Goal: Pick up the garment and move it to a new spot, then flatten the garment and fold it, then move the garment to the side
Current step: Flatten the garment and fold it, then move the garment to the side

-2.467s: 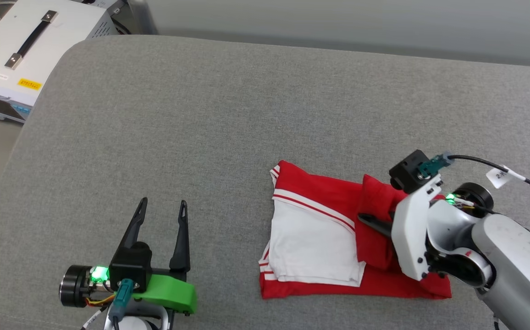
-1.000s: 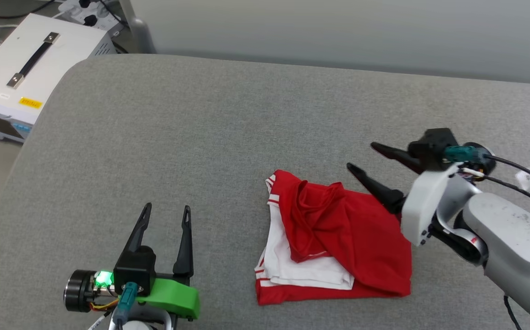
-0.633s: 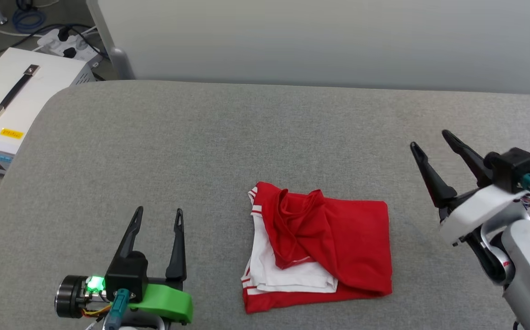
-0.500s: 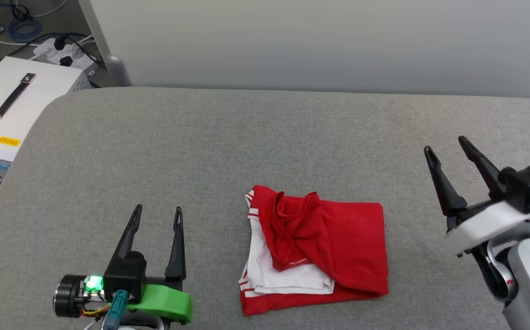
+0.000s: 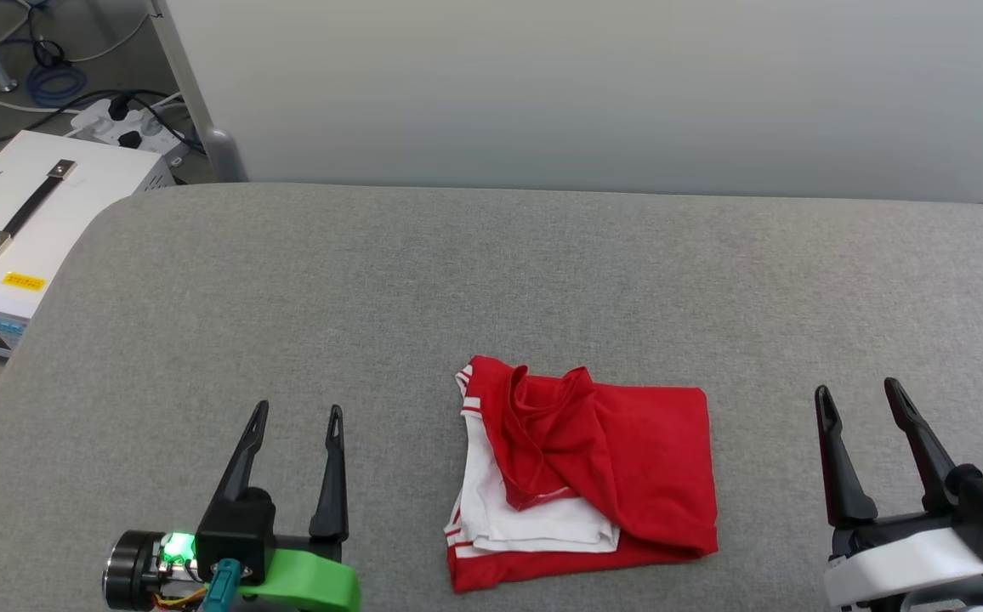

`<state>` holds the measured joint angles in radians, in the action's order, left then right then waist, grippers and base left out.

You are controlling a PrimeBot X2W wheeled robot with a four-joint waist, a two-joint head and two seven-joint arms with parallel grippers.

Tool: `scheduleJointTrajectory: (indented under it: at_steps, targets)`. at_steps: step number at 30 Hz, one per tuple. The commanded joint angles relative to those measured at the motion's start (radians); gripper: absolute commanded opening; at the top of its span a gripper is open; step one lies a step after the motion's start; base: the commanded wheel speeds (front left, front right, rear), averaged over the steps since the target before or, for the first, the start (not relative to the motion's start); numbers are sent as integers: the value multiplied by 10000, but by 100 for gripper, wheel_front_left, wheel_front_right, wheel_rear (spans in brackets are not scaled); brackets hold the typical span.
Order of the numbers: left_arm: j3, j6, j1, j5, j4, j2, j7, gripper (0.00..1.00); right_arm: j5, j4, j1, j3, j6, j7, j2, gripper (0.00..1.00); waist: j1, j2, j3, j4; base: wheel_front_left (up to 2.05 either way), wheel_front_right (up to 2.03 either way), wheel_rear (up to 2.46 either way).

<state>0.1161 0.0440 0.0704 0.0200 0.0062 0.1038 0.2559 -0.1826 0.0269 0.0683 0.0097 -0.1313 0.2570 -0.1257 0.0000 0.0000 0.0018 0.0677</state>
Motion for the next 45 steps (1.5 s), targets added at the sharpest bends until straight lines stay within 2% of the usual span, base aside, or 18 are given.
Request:
scheduleJointTrajectory:
  at_steps: [1,18,20,27,31,32,35,45]
  targets:
    - [-14,-12,187,67,43,34,59,100,177,153,197,-14,6,46,56,100,0,0,-31,23,0,0,0]
    - [-150,-100,332,143,236,57,59,100,408,168,778,-110,6,47,456,100,0,0,-89,76,0,0,0]
    - [-140,-121,244,137,255,39,59,100,291,299,446,-312,6,47,301,100,0,0,1,107,0,0,0]
    - [-100,-218,-95,113,263,25,59,100,-528,599,-1480,-952,6,-343,-994,100,0,0,388,312,0,0,0]
    - [-92,-253,-281,108,242,13,59,100,-1260,636,-2519,-753,6,-1569,-1846,100,0,0,658,455,0,0,0]
    - [-84,-261,-385,112,251,-7,59,100,-1746,663,-2904,-419,6,-2505,-2327,100,0,0,803,525,0,0,0]
    - [-44,-288,-543,119,260,-47,59,100,-2731,575,-3486,71,6,-4086,-3003,100,0,0,1005,638,0,0,0]
    - [74,-332,-882,138,366,-182,59,100,-5623,-66,-4062,2194,6,-9026,-4245,100,0,0,1398,871,0,0,0]
